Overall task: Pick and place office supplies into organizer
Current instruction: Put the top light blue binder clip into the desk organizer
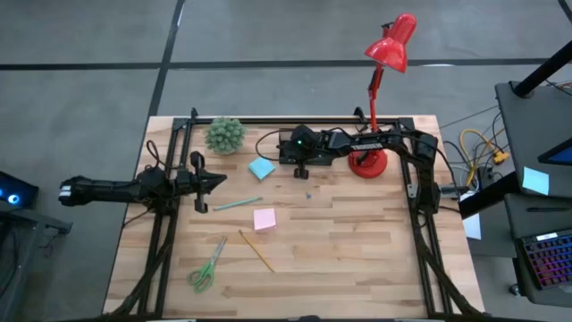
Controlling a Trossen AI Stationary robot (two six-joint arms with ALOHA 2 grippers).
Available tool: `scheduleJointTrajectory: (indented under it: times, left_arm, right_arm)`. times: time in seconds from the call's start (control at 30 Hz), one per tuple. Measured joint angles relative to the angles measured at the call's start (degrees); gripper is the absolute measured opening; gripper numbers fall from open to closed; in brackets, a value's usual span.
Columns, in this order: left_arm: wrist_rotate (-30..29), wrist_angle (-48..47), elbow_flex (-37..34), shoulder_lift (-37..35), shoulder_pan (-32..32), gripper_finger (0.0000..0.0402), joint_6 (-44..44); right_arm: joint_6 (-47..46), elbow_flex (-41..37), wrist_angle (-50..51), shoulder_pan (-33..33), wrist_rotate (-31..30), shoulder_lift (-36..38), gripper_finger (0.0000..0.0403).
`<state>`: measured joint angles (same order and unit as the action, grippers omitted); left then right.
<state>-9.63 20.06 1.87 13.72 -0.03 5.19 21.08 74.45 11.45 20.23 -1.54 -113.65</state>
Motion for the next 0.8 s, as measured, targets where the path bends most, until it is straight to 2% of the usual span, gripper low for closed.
scheduleJointTrajectory:
  times: [0.37,0.8]
  left_arm:
    - [0.00,-0.01,0.00,0.00,0.00,0.0000,0.00]
    - [0.00,-0.01,0.00,0.01,0.02,0.0000,0.00]
  right_arm:
    - [0.66,0.00,5.13,0.17,-2.94,0.00,0.0008]
    - [0.99,0.05,8.94,0.24,-3.48,0.57,0.0008]
